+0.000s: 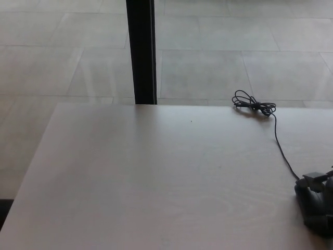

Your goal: The robot uses its right fingers to click on the left button of the black mouse placed on the table.

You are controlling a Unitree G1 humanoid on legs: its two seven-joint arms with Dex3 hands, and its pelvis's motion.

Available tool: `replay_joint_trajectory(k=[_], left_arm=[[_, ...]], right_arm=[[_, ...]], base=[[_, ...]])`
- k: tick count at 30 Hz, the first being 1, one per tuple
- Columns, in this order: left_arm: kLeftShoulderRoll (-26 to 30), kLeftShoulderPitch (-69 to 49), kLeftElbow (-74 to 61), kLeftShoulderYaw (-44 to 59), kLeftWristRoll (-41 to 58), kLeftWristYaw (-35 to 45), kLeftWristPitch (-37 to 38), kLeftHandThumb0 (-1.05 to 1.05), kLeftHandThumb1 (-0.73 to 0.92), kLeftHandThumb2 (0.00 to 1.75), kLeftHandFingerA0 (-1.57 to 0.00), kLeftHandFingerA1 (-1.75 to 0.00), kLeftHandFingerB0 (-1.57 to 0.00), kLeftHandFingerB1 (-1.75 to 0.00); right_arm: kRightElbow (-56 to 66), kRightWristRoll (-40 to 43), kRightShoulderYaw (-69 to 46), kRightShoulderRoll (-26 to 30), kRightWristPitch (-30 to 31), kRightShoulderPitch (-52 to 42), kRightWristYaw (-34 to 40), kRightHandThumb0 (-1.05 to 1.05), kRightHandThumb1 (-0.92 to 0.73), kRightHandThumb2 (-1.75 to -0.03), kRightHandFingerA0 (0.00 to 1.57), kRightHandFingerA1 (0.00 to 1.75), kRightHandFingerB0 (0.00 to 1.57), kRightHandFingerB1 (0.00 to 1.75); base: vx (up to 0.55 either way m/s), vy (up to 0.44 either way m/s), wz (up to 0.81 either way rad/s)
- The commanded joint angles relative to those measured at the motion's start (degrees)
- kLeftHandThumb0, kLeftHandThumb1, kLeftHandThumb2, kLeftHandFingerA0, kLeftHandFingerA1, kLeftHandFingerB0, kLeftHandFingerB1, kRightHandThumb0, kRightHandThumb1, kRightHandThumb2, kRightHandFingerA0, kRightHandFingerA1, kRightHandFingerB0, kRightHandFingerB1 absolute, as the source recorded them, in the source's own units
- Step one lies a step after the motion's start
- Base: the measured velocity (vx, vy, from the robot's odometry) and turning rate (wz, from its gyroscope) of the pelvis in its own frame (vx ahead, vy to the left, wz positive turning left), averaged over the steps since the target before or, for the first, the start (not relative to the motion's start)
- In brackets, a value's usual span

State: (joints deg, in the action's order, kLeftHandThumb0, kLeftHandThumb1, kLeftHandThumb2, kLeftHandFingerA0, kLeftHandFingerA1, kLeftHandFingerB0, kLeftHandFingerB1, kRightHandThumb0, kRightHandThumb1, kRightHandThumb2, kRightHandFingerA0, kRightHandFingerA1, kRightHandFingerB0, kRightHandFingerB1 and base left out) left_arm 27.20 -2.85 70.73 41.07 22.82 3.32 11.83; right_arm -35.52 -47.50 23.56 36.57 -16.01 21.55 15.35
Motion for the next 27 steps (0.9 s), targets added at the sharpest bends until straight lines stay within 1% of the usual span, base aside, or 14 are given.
replay_joint_trajectory(k=[1, 4, 5, 6, 8, 12, 13, 15, 17, 18, 23, 24, 25, 27], left_arm=[[1.0, -0.3, -0.2, -0.6, -0.1, -0.4, 1.2, -0.77, 0.92, 0.68, -0.82, -0.54, -0.66, -0.49], [1.0, -0.4, -0.1, -0.8, -0.1, -0.4, 1.4, -0.77, 0.92, 0.68, -0.82, -0.52, -0.67, -0.49], [1.0, -0.4, -0.1, -0.7, 0.1, -0.2, 1.4, -0.76, 0.72, 1.08, -0.73, -0.64, -0.63, -0.62], [1.0, -0.3, 0.1, -0.6, 0.2, -0.3, 1.3, -0.76, 0.92, 0.68, -0.82, -0.54, -0.69, -0.50], [1.0, -0.3, 0.2, -0.5, 0.4, -0.1, 1.2, -0.77, 0.92, 0.69, -0.79, -0.53, -0.67, -0.50], [1.2, -0.1, 0.4, -0.3, 0.6, -0.2, 0.9, -0.76, 0.92, 0.68, -0.78, -0.52, -0.67, -0.49], [1.2, 0.2, 0.3, 0.4, 1.5, 0.7, 0.3, -0.77, 0.92, 0.68, -0.81, -0.54, -0.65, -0.50], [1.3, 0.4, 0.4, 0.7, 1.6, 0.7, 0.0, -0.78, 0.91, 0.68, -0.82, -0.54, -0.65, -0.49], [1.3, 0.4, 0.4, 0.5, 1.4, 0.7, 0.1, -0.78, 0.92, 0.68, -0.80, -0.54, -0.65, -0.50], [1.4, 0.7, 0.6, 0.5, 1.5, 0.3, 0.1, -0.78, 0.92, 0.68, -0.80, -0.53, -0.66, -0.50], [1.0, 0.6, 0.1, -0.2, 0.7, -0.7, 1.3, -0.81, 0.92, 0.74, -0.78, -0.54, -0.67, -0.51], [1.0, 0.7, 0.1, -0.1, 0.8, -0.7, 1.2, -0.81, 0.92, 0.72, -0.78, -0.55, -0.69, -0.51], [0.9, 0.7, -0.2, -0.1, 0.9, -1.1, 1.0, -0.80, 0.92, 0.71, -0.80, -0.56, -0.72, -0.51], [1.1, 0.9, 0.4, 0.2, 1.3, -0.3, 1.0, -0.82, 0.92, 0.72, -0.81, -0.56, -0.67, -0.51]], right_arm=[[0.3, 0.0, 0.1, 0.2, 0.4, -0.3, -1.1, -0.77, -0.90, -0.68, 0.38, 0.49, 0.44, 0.37], [0.7, -0.2, 0.2, 0.5, 0.5, -0.5, -1.1, -0.76, -0.90, -0.67, 0.39, 0.49, 0.44, 0.36], [0.2, -0.6, 0.3, 0.8, 0.4, -0.4, -0.7, -0.76, -0.90, -0.66, 0.39, 0.47, 0.45, 0.36], [-0.2, -0.7, 0.3, 1.0, 0.3, -0.4, -0.3, -0.71, -0.69, -1.10, 0.35, 0.57, 0.39, 0.53], [-0.4, -0.9, 0.3, 1.2, 0.4, -0.5, -0.1, -0.76, -0.90, -0.67, 0.39, 0.48, 0.44, 0.37], [-0.4, -0.6, -0.3, 1.7, 0.3, -1.1, 0.1, -0.78, -0.90, -0.68, 0.39, 0.47, 0.46, 0.38], [0.3, -0.4, -0.5, 2.0, 1.3, -1.6, -1.2, -0.80, -0.76, -1.14, 0.29, 0.55, 0.35, 0.50], [0.9, -0.5, -0.7, 2.2, 1.7, -2.2, -1.1, -0.76, -0.73, -1.14, 0.27, 0.55, 0.34, 0.51], [1.1, -0.5, -0.7, 2.5, 1.2, -2.6, -0.6, -0.77, -0.74, -1.13, 0.27, 0.55, 0.34, 0.51], [0.2, -1.2, -0.3, 2.4, 0.8, -2.5, 1.0, -0.77, -0.89, -0.67, 0.38, 0.48, 0.44, 0.37], [0.6, -2.3, 0.8, 1.7, 1.0, -2.8, 1.6, -0.77, -0.89, -0.67, 0.39, 0.49, 0.45, 0.37], [1.0, -1.8, 1.2, 1.6, 1.1, -2.8, -1.2, -0.78, -0.75, -1.12, 0.29, 0.56, 0.34, 0.51], [0.8, -2.2, 1.7, 1.6, 0.7, -2.8, -0.9, -0.78, -0.74, -1.11, 0.29, 0.57, 0.35, 0.51], [-0.5, -3.3, 3.1, 1.2, -1.0, -3.3, 2.2, -0.76, -0.88, -0.67, 0.37, 0.52, 0.44, 0.39]], base=[[0.00, 0.000, 0.00], [0.00, 0.000, 0.00], [0.00, 0.000, 0.00], [0.00, 0.000, 0.00], [0.00, 0.000, 0.00], [0.00, 0.000, 0.00], [0.00, 0.000, 0.00], [0.00, 0.000, 0.00], [0.00, 0.000, 0.00], [0.00, 0.000, 0.00], [0.00, 0.000, 0.00], [0.00, 0.000, 0.00], [0.00, 0.000, 0.00], [0.00, 0.000, 0.00]])
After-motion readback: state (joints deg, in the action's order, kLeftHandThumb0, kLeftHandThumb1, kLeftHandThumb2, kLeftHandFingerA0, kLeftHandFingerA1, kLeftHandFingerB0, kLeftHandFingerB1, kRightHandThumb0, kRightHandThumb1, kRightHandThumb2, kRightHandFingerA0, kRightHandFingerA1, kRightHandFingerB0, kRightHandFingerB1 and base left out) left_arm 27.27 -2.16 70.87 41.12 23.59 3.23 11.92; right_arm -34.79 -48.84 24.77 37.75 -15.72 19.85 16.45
